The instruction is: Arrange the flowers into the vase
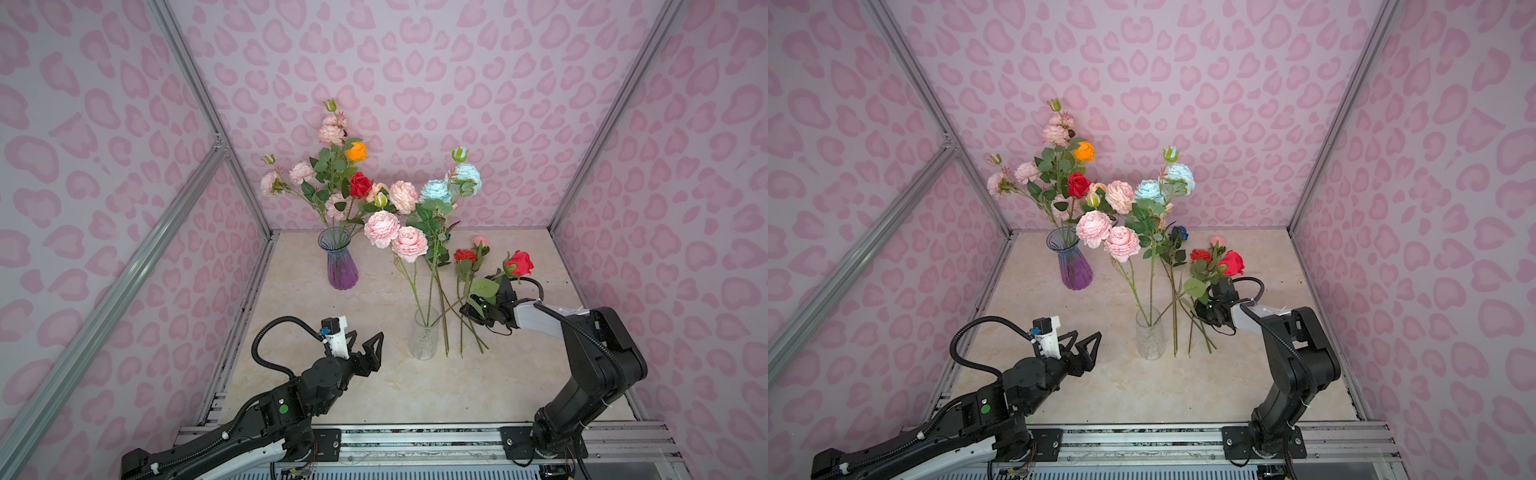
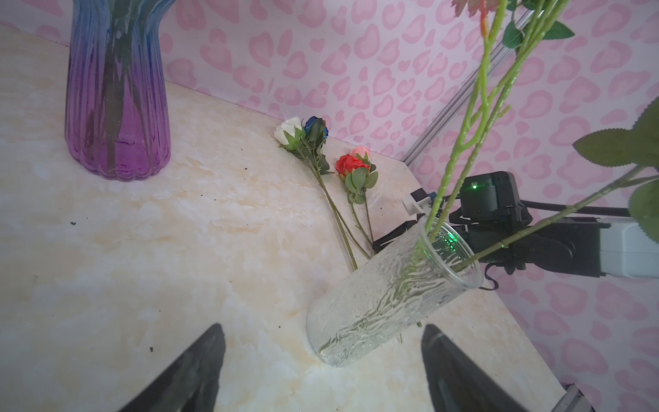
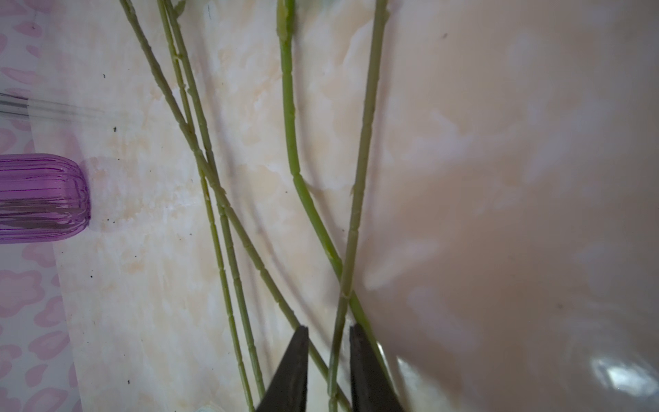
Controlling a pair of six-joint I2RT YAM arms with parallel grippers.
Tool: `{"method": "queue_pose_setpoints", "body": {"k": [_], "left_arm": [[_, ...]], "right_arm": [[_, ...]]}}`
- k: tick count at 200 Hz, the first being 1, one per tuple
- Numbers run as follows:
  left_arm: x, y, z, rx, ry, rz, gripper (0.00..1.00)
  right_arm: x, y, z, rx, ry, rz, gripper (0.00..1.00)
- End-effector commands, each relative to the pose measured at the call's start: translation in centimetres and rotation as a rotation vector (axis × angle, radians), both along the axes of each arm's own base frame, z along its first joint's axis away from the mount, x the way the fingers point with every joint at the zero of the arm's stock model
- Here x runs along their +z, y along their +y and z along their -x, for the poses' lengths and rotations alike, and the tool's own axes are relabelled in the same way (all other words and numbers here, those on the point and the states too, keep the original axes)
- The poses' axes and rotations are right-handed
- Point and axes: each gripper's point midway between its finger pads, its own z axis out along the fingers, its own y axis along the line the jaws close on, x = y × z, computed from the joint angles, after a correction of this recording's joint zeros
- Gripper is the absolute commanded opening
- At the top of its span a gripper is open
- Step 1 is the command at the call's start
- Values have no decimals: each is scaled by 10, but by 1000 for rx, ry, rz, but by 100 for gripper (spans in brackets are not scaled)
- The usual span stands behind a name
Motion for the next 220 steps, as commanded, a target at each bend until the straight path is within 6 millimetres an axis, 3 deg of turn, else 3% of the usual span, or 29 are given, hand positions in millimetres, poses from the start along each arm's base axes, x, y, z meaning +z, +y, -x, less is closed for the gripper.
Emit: {"method": "queue_pose_setpoints", "body": {"k": [1, 29, 46, 95, 136, 180, 220], "left_arm": [[2, 3, -1, 15, -12, 21, 88], [3, 8, 0, 27, -24, 29, 89], [4, 9, 0, 28, -28, 35, 89], [6, 8, 1, 22, -25, 42, 89], [8, 9, 1, 22, -28, 52, 89], [11, 8, 2, 15, -31, 53, 89], [11, 7, 2, 12, -30, 54, 89]], "right_arm": [[-3, 1, 0, 1, 5, -3, 20], [-4, 1, -3, -3, 10, 3, 18], [-4, 2, -4, -3, 11, -4, 10], [1, 2, -5, -14, -7, -14, 0], [4, 1, -1, -9, -16, -19, 0], [33, 0, -3, -19, -107, -39, 0], [39, -8, 6, -25, -115, -41, 0]]}}
